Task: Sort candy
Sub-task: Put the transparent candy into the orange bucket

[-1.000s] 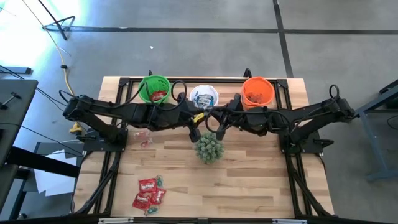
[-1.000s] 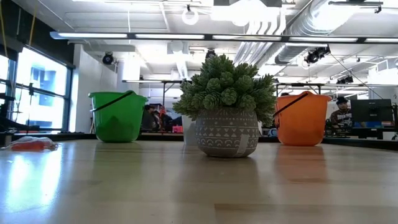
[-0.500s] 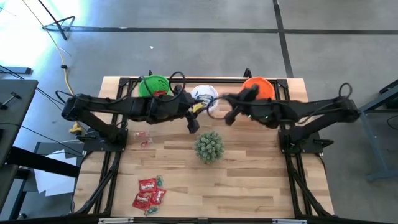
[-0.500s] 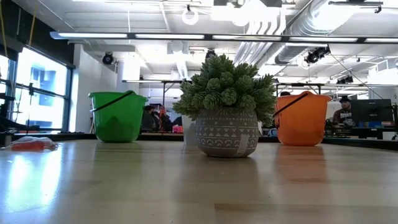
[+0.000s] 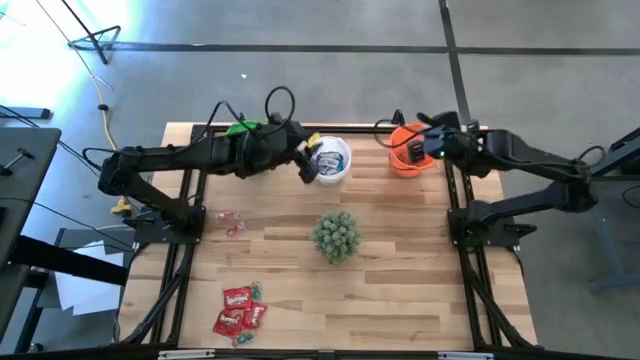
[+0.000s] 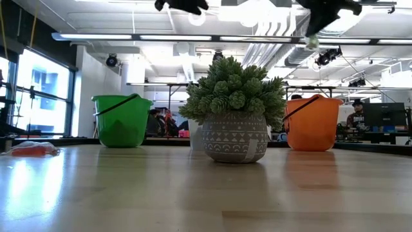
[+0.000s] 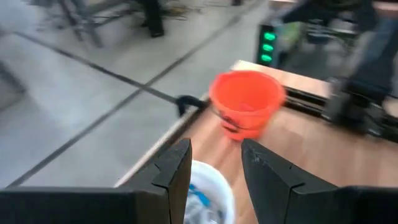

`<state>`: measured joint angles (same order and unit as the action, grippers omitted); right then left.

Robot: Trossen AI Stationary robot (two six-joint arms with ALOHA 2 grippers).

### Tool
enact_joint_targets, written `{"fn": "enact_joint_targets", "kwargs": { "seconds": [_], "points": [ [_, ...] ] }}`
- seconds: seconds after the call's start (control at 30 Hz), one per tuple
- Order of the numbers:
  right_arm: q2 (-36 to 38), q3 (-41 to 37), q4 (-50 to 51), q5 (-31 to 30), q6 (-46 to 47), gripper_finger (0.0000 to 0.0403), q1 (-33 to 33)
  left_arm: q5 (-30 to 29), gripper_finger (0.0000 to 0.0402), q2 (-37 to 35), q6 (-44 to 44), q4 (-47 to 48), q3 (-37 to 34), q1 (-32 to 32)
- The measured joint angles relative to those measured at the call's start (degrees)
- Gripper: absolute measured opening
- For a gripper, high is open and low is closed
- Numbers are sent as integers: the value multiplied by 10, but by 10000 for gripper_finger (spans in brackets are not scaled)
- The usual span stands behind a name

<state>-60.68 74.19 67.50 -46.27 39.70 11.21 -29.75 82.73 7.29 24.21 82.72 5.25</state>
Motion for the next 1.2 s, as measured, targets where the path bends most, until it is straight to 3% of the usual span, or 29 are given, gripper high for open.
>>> {"fn": "enact_joint_targets", "kwargs": {
  "seconds": [0.3,0.53,0.7,0.87,1.03,1.2],
  "points": [
    [8,-6,-5,135,-118,1,122,-130,129,-1,-38,-61,0,81],
    [7,-96,-105,229,-207,1,239,-133,129,-7,-104,-168,0,133],
    [6,-163,-228,344,-234,1,337,-133,129,-7,-134,-247,0,162],
    [4,-195,-266,457,-237,2,437,-132,129,-7,-122,-272,0,184],
    [-11,-208,-261,564,-240,49,484,-127,129,-7,-122,-271,0,194],
    [-20,-208,-262,583,-267,118,489,-126,129,-7,-121,-270,0,195]
  ]
}}
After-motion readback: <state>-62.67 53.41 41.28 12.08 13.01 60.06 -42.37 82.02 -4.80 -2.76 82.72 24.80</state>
